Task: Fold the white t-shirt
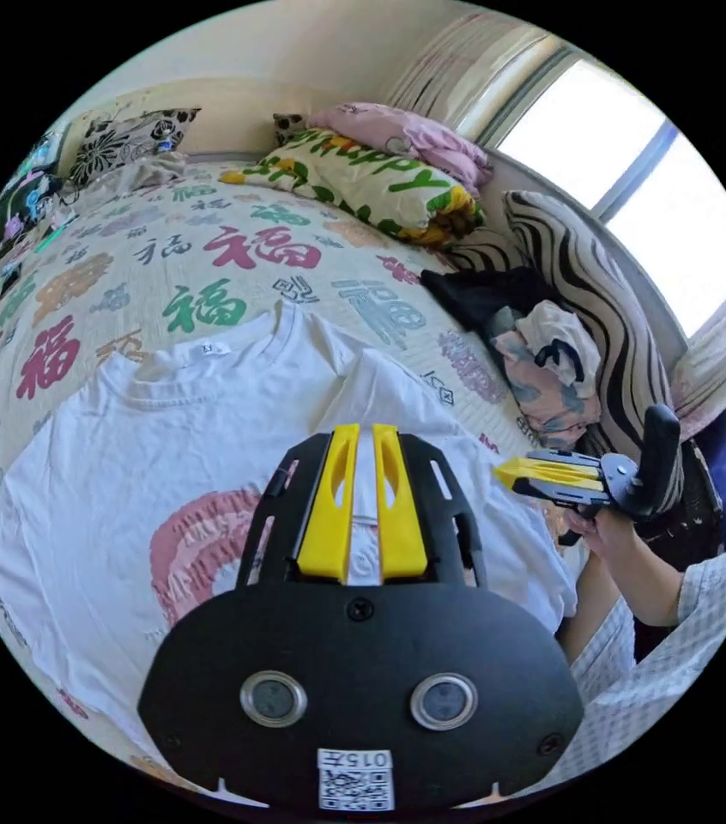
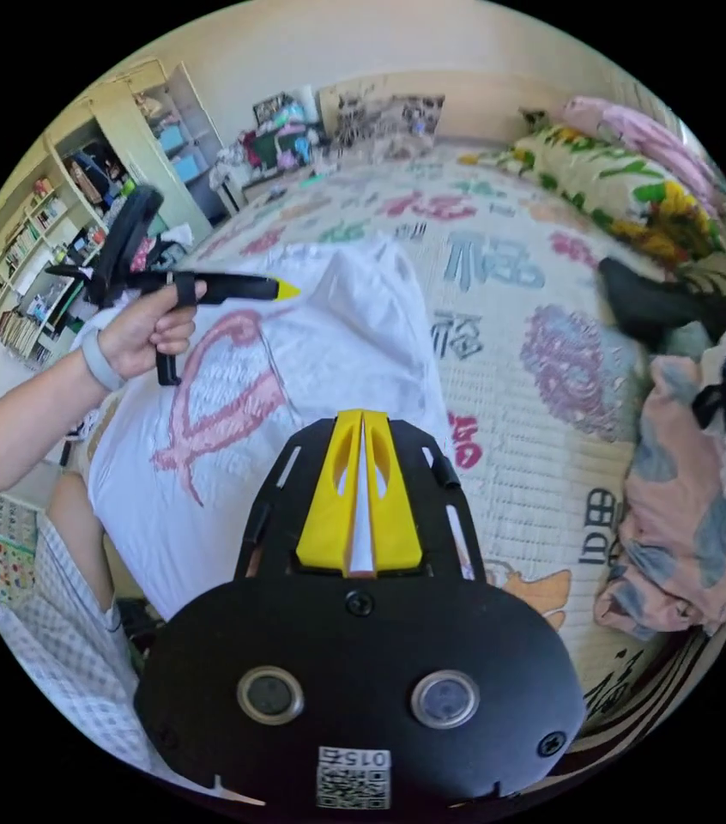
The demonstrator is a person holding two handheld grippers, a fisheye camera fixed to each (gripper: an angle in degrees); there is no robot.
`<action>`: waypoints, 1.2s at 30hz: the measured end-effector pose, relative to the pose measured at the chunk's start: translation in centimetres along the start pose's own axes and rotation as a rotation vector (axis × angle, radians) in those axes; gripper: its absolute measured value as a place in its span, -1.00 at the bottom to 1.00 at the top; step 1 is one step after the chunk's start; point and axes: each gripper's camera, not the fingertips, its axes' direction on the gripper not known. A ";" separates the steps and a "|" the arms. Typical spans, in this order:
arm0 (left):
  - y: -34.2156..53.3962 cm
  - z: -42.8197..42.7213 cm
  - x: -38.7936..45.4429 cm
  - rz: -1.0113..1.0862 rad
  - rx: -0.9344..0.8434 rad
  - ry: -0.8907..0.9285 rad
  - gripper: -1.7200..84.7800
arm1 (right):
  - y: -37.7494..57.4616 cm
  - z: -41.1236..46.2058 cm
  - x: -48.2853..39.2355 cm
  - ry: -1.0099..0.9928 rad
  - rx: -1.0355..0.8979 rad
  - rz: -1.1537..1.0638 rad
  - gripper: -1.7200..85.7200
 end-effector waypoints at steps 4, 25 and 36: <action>-2.8 0.3 -3.4 -0.131 0.013 -0.047 -0.89 | 0.0 3.9 0.4 -0.040 -0.203 -0.009 -0.98; -0.2 -4.0 -11.7 -0.137 -0.207 0.148 -0.77 | -0.5 8.6 -2.0 -0.002 -0.205 -0.240 -0.85; 5.0 -10.5 -11.0 -0.177 -0.167 0.159 -0.97 | 0.5 7.8 0.1 -0.079 -0.205 -0.284 -0.98</action>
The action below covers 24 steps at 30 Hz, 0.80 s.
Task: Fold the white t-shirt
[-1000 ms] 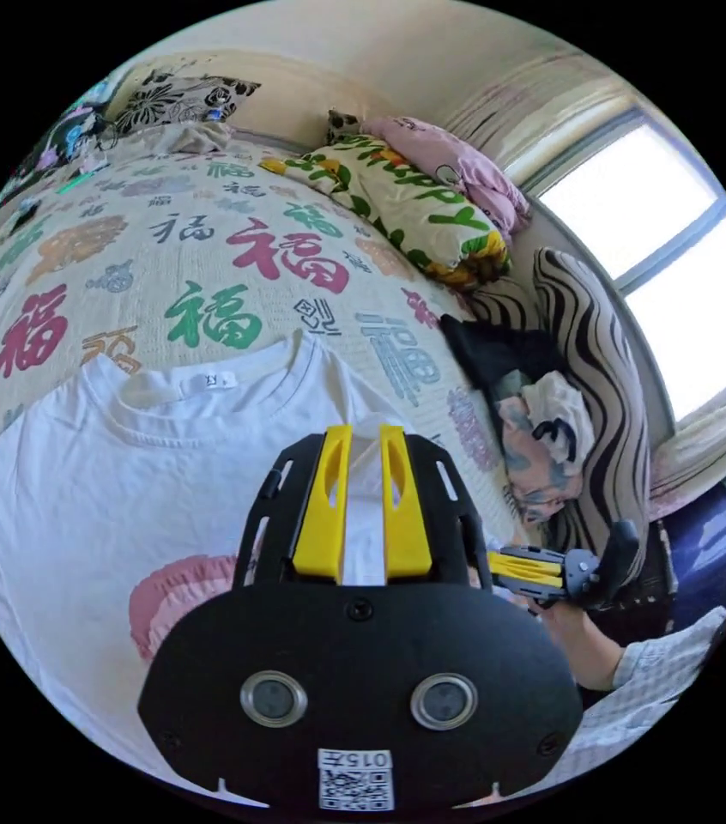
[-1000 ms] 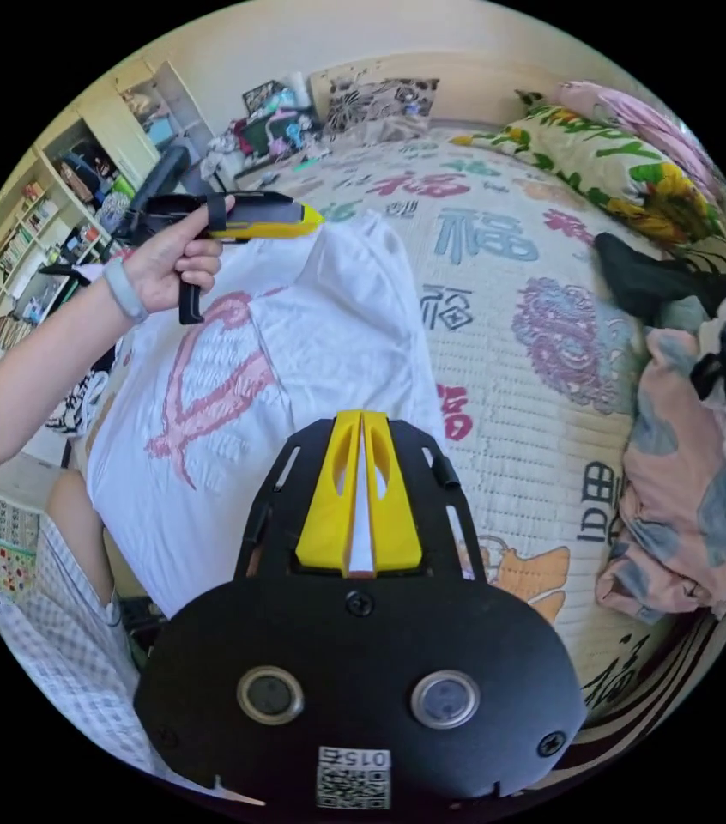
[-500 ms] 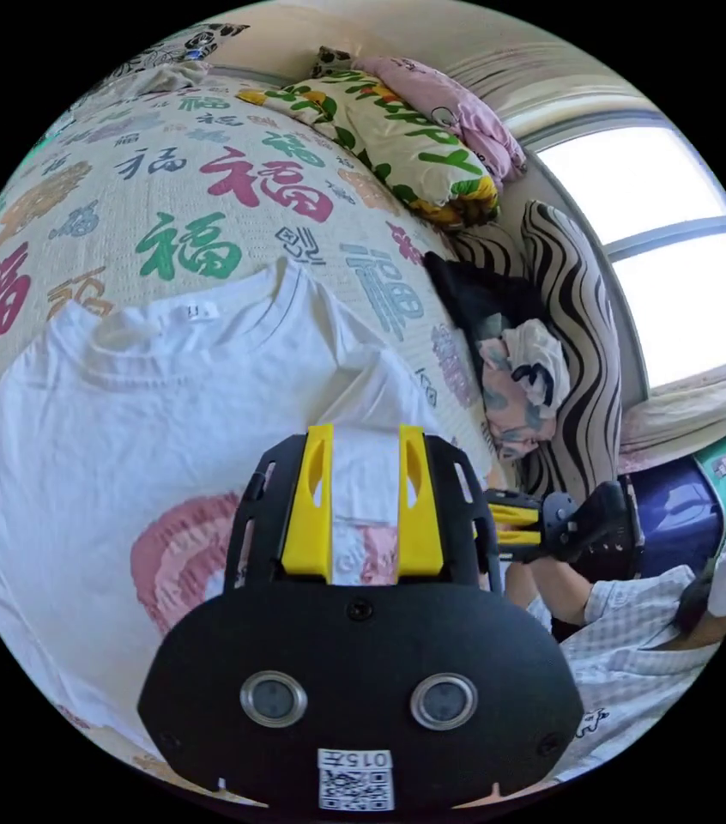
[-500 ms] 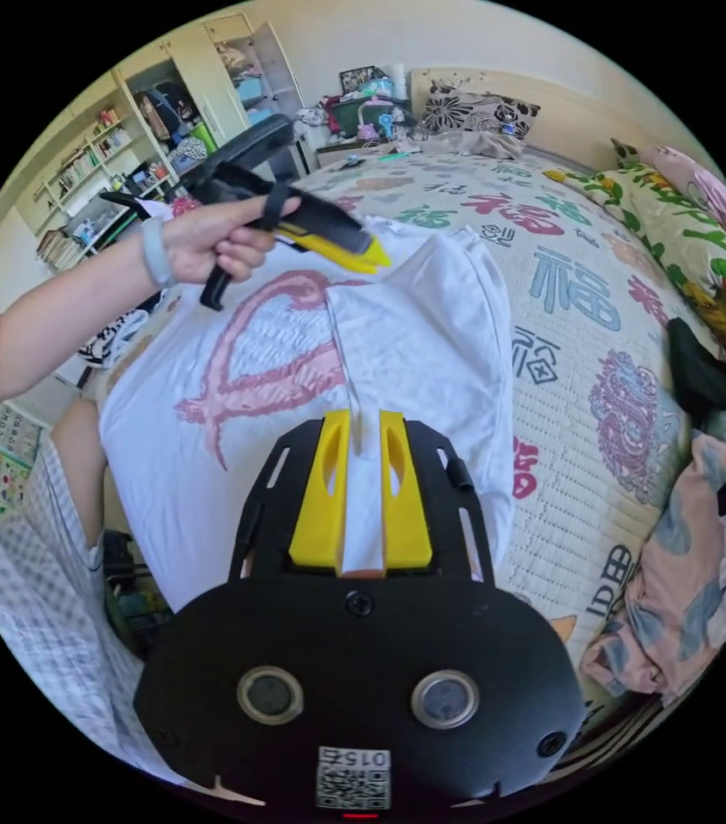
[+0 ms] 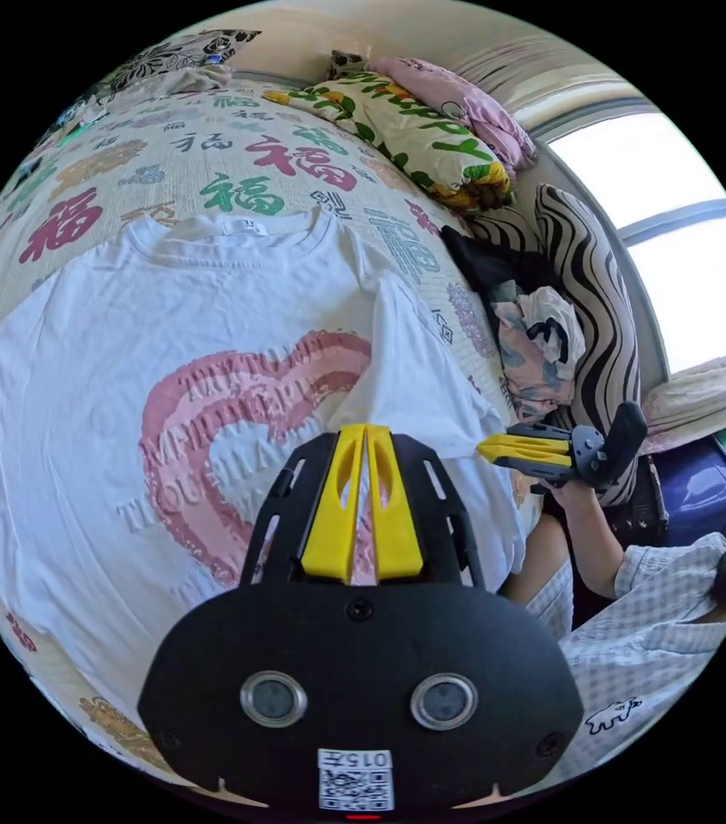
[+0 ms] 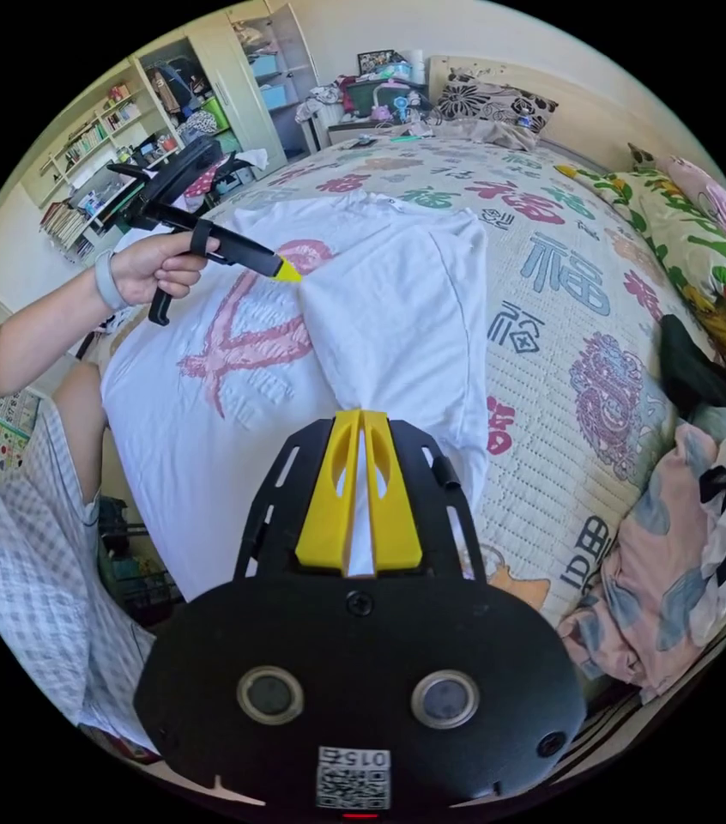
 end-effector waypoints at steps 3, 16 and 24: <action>1.9 -0.2 -0.9 -0.051 -0.017 -0.015 -0.95 | 0.8 1.0 0.7 -0.024 -0.027 0.000 -0.98; -6.5 -3.9 -1.7 -0.091 0.136 0.156 -0.77 | -0.2 2.7 7.8 0.124 0.109 0.256 -0.81; -12.8 -1.0 0.5 -0.095 0.119 0.150 -0.95 | -0.6 7.0 10.9 0.095 -0.009 0.287 -0.97</action>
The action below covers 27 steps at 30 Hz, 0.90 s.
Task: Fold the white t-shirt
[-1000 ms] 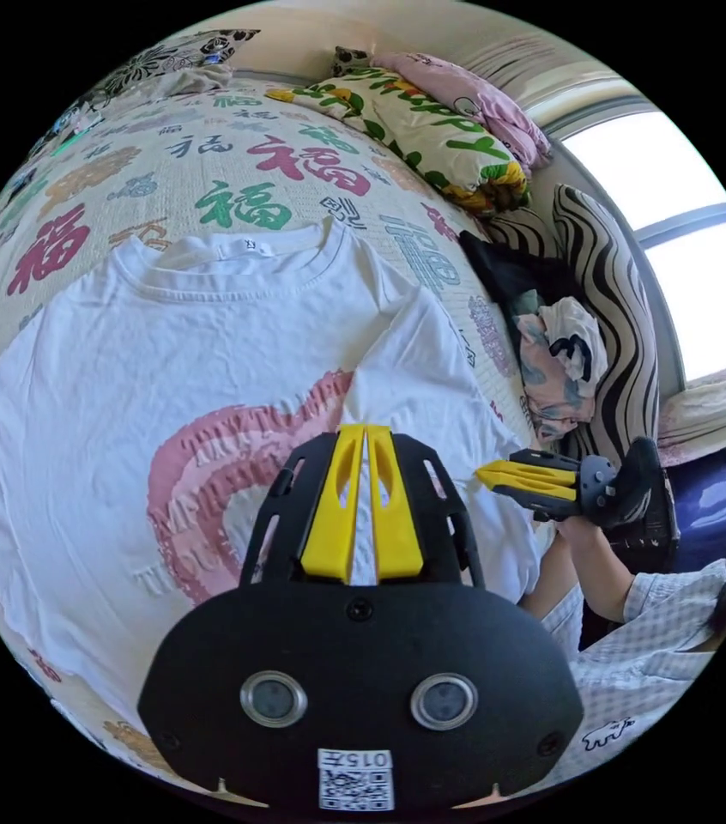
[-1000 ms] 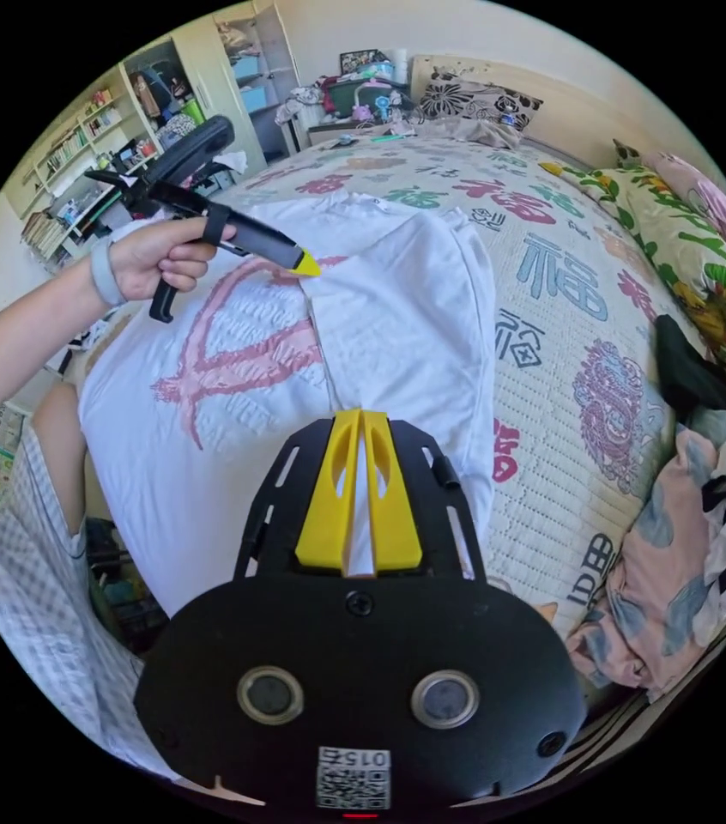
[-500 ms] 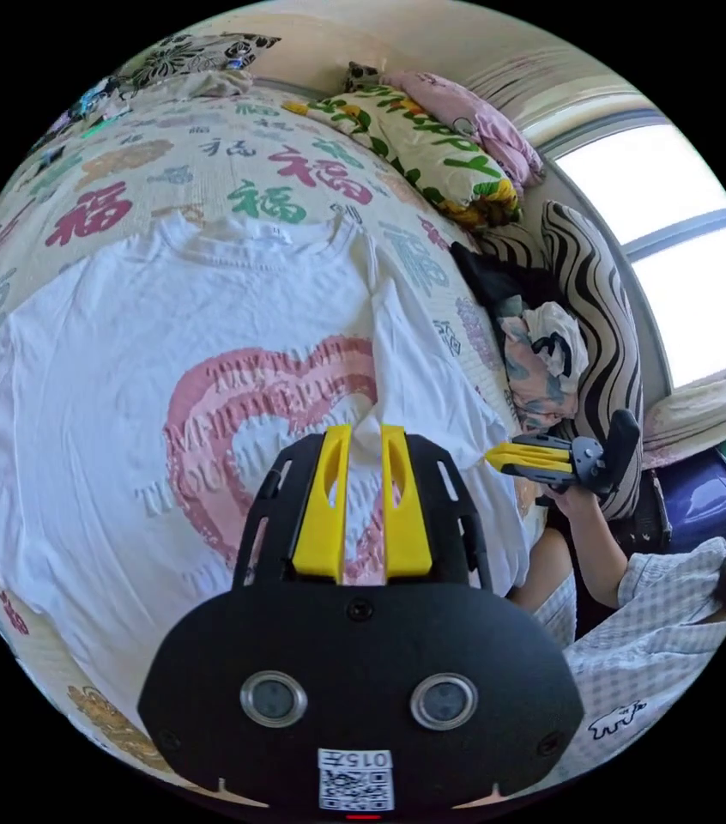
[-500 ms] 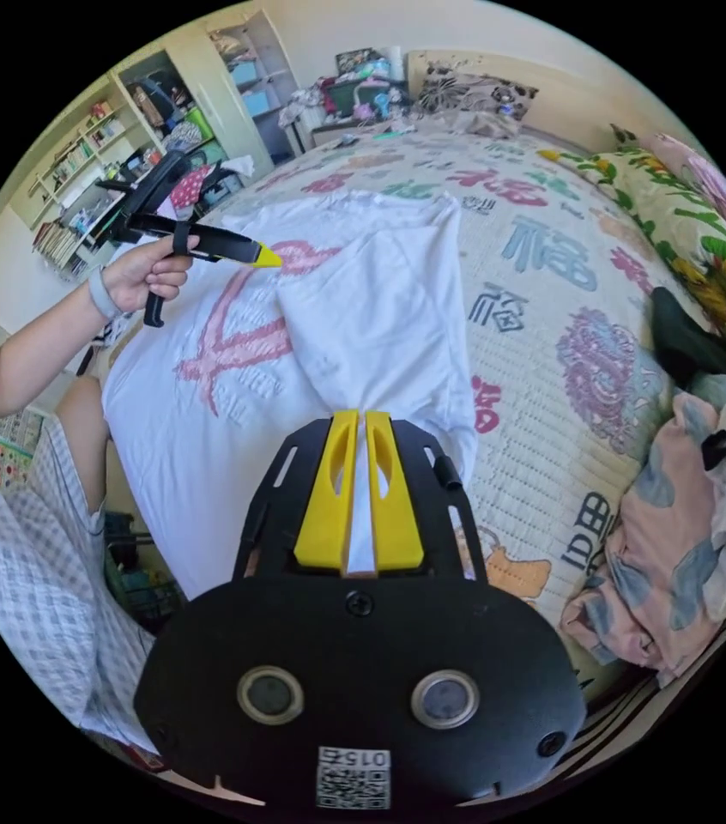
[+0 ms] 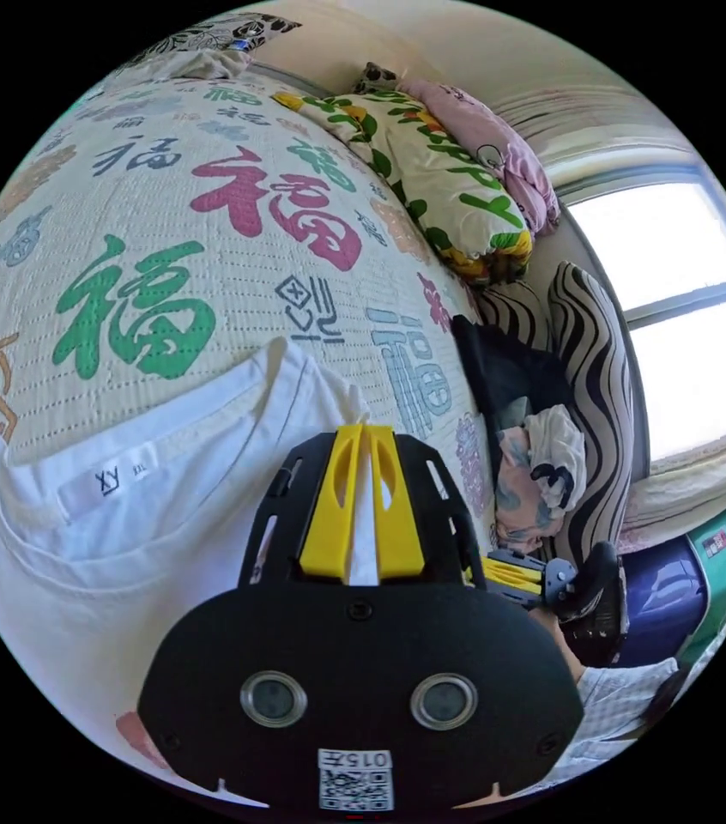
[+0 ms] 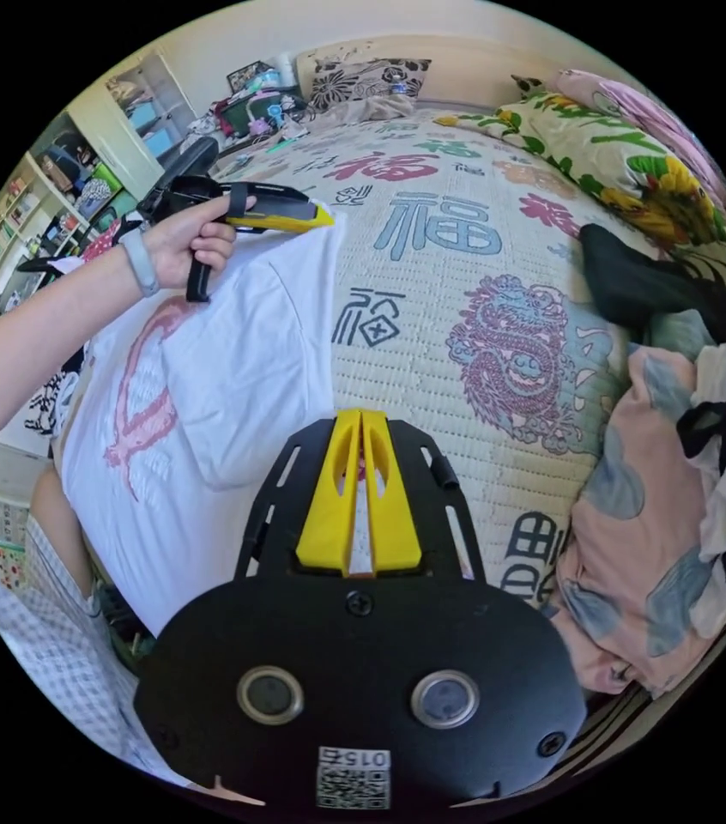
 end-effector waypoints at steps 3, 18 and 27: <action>-0.4 -1.4 0.6 -0.020 0.041 0.018 -0.96 | 0.3 0.9 1.0 -0.047 0.008 0.041 -0.98; 22.1 -13.4 5.2 0.198 -0.119 -0.024 -0.90 | 3.5 6.3 -7.8 -0.167 0.118 -0.221 -0.98; 27.6 -19.0 8.8 0.198 -0.053 -0.068 -0.93 | 2.0 10.5 -11.4 -0.121 0.134 -0.175 -0.98</action>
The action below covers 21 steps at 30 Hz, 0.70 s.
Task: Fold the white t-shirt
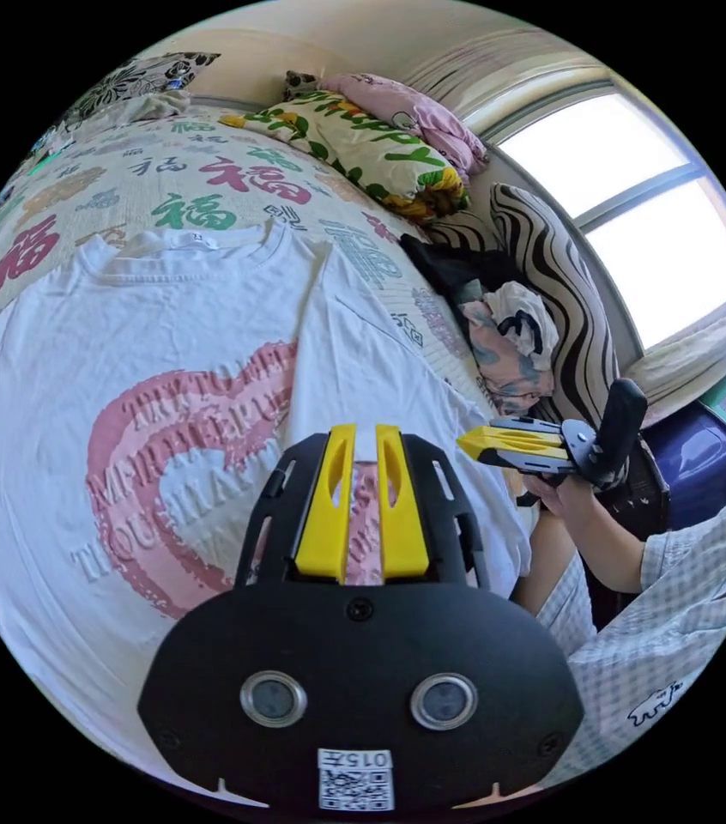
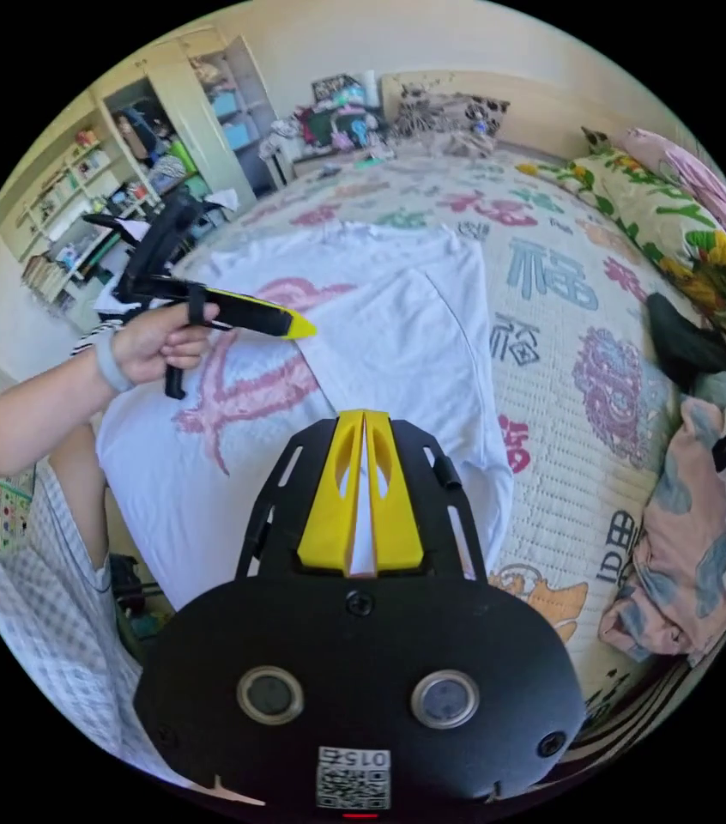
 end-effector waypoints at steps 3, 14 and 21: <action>1.5 -0.7 -0.4 -0.049 -0.019 -0.062 -0.96 | -0.2 4.7 0.6 0.050 -0.172 0.093 -0.98; 11.9 -17.3 4.9 -0.080 0.249 -0.317 -0.86 | 1.7 5.9 -3.6 0.036 -0.027 0.188 -0.97; 27.3 -34.5 -4.6 -0.557 0.583 -0.442 -0.81 | -8.7 13.0 -13.1 -0.097 -0.016 -0.077 -0.96</action>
